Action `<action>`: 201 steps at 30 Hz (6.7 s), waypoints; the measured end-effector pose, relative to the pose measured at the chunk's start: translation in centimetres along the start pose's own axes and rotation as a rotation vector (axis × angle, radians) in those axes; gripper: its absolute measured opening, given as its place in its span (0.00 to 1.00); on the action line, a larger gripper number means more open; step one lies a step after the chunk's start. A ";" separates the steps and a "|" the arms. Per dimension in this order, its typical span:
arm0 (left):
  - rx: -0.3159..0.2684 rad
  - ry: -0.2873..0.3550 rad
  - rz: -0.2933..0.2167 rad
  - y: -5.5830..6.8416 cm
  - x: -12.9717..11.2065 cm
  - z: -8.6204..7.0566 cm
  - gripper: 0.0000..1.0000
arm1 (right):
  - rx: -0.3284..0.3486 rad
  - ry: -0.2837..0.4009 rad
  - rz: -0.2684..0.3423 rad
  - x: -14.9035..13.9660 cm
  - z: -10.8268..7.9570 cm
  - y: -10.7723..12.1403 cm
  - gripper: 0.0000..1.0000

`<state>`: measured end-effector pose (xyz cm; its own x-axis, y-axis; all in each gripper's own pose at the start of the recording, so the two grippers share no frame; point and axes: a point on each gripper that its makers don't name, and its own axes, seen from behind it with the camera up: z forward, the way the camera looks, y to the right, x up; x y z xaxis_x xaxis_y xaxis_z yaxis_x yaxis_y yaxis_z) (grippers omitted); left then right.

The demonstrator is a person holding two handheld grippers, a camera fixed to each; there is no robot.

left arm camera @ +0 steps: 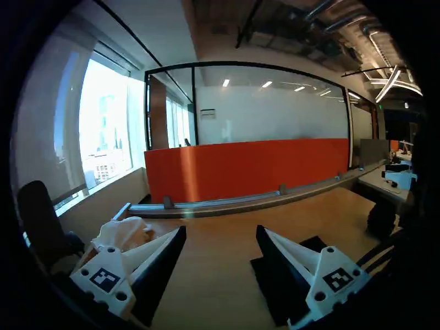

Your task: Fold towel

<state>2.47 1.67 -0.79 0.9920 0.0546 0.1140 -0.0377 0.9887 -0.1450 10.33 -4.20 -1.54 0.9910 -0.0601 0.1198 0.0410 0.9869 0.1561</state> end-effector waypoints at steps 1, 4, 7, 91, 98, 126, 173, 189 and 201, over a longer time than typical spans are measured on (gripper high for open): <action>-0.022 -0.009 0.006 0.4 0.1 0.1 0.94 | 0.021 -0.010 -0.007 0.1 0.1 -0.4 1.00; -0.080 -0.028 0.014 1.6 0.4 0.3 0.94 | 0.083 -0.035 -0.025 0.3 0.3 -1.6 1.00; -0.137 -0.042 0.011 2.9 0.6 0.4 0.94 | 0.142 -0.059 -0.043 0.5 0.5 -2.6 1.00; -0.526 -0.630 0.240 15.2 -30.8 -0.6 0.94 | 0.528 -0.642 -0.268 -30.6 -3.2 -9.5 1.00; -0.542 -0.649 0.237 16.0 -31.6 -0.8 0.94 | 0.537 -0.666 -0.273 -31.8 -3.8 -9.5 1.00; -0.507 -0.685 0.230 16.0 -32.4 -0.9 0.79 | 0.570 -0.703 -0.244 -33.1 -4.6 -9.7 0.64; -0.437 -0.665 0.145 16.0 -24.4 -1.5 0.20 | 0.559 -0.596 -0.228 -24.3 -3.9 -10.3 0.13; -0.424 -0.646 0.106 15.6 -19.2 -3.4 0.20 | 0.578 -0.576 -0.240 -19.1 -5.7 -10.3 0.13; -0.437 -0.646 0.093 15.8 -17.1 -4.6 0.20 | 0.591 -0.569 -0.241 -16.7 -6.9 -10.5 0.13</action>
<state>-14.53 15.70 -9.59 0.7150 0.3375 0.6122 0.0664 0.8390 -0.5401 -5.78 -12.52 -11.96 0.7419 -0.4809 0.4672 0.0124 0.7065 0.7076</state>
